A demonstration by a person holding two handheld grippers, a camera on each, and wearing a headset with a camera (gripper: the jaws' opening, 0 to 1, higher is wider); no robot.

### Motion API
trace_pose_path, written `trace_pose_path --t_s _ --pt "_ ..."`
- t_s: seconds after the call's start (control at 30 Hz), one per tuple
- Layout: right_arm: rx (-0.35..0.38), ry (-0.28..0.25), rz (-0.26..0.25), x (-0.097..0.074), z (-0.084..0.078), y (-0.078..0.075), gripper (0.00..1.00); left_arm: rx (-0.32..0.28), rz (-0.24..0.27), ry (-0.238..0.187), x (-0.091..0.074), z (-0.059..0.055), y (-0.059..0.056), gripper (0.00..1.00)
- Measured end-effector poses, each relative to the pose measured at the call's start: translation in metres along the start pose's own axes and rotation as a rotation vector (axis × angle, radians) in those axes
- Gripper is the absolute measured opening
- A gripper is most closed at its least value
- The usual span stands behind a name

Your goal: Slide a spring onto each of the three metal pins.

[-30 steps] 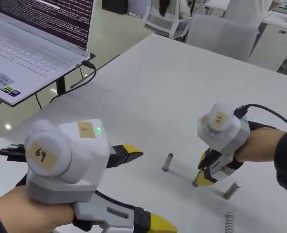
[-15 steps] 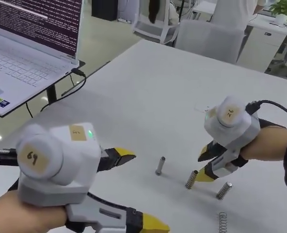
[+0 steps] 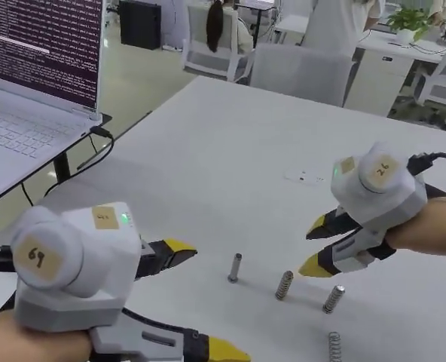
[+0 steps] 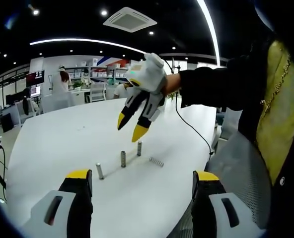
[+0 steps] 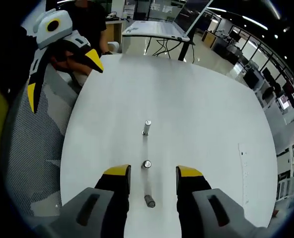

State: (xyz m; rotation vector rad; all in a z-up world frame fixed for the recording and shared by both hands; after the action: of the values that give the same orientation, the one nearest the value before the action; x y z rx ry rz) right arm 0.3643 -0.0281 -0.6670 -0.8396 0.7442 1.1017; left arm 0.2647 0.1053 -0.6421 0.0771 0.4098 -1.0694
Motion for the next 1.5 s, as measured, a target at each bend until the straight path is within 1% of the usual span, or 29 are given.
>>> trace_pose_path --t_s 0.03,0.07,0.27,0.47,0.63,0.7,0.83,0.9,1.03,1.23,1.43,1.5 --pt "0.001 -0.003 -0.002 -0.001 0.000 0.000 0.34 0.000 0.000 0.001 0.000 0.000 0.000 0.80" --pt "0.002 -0.016 -0.017 -0.006 0.002 0.001 0.34 0.001 0.001 0.005 0.000 -0.001 0.000 0.80" --pt "0.015 -0.067 -0.060 -0.025 0.009 0.006 0.35 0.007 0.003 0.008 -0.002 0.001 -0.002 0.79" --pt "0.029 -0.104 -0.110 -0.045 0.008 0.010 0.35 0.016 0.004 0.010 -0.002 0.004 -0.005 0.79" --pt "0.050 -0.121 -0.150 -0.059 0.002 0.014 0.35 0.015 0.005 0.013 -0.002 0.004 -0.007 0.79" --pt "0.058 -0.123 -0.158 -0.064 0.000 0.017 0.35 0.015 0.006 0.014 -0.001 0.004 -0.007 0.79" --pt "0.089 -0.136 -0.188 -0.073 -0.009 0.022 0.34 0.018 0.004 0.014 -0.001 0.006 -0.008 0.79" --pt "0.114 -0.146 -0.195 -0.075 -0.014 0.026 0.34 0.020 0.003 0.014 0.000 0.006 -0.008 0.79" --pt "0.134 -0.133 -0.203 -0.075 -0.026 0.031 0.34 0.023 -0.002 0.014 0.000 0.007 -0.009 0.79" --pt "0.188 -0.140 -0.217 -0.075 -0.039 0.043 0.34 0.025 -0.010 0.011 0.002 0.007 -0.011 0.79" --pt "0.246 -0.131 -0.211 -0.068 -0.054 0.054 0.34 0.028 -0.019 0.010 0.003 0.008 -0.013 0.79" --pt "0.261 -0.115 -0.209 -0.063 -0.061 0.058 0.34 0.029 -0.020 0.008 0.003 0.008 -0.014 0.79"
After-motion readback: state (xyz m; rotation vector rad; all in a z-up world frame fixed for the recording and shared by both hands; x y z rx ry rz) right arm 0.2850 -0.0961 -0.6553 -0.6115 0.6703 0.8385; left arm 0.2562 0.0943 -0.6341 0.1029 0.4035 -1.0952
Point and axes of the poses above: the centre of the closed fingertips' face, and the gripper's own axes: x roughly forward along the fingers, y roughly to its left, z roughly out of its top, the point moved 2 cm from there along -x, roughly backward along the fingers, and after that the axes turned 4 degrees about -x, right-handed, at the moved point
